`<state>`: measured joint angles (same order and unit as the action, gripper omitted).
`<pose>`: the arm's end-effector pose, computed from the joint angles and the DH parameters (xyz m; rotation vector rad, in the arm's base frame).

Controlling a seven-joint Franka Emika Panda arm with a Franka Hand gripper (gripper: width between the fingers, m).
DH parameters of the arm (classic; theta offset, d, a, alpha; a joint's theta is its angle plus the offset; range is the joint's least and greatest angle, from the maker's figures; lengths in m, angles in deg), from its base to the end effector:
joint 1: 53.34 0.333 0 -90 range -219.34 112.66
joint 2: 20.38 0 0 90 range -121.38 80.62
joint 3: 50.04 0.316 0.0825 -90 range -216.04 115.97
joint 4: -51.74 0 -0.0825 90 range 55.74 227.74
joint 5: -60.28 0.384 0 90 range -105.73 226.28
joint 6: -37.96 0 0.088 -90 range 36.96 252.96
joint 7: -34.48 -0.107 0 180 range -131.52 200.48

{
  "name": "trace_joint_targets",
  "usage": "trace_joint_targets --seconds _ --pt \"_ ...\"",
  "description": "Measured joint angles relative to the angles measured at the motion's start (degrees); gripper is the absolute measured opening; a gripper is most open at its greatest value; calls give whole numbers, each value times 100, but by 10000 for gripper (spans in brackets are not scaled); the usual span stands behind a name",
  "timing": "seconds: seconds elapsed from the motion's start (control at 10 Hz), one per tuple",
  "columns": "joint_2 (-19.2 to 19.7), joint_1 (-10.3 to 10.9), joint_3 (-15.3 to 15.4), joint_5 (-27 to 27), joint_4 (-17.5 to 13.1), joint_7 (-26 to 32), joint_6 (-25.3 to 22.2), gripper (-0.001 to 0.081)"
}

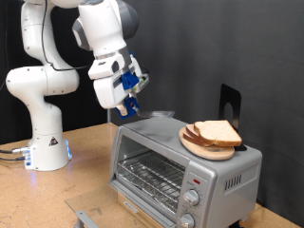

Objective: Make a piece of toast with the oven

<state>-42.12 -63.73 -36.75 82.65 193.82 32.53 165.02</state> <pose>0.4338 0.0361 0.4350 -2.8785 0.3088 -0.1560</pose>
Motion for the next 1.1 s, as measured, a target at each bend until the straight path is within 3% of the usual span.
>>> trace_joint_targets --seconds 0.2,0.3,0.6,1.1 --pt "142 18 -68 391 53 356 549 491" --pt "141 3 -52 273 47 299 422 491" --pt "257 -124 111 -1239 -439 34 -943 491" --pt "778 -348 -28 -1417 -1310 6 -1521 491"
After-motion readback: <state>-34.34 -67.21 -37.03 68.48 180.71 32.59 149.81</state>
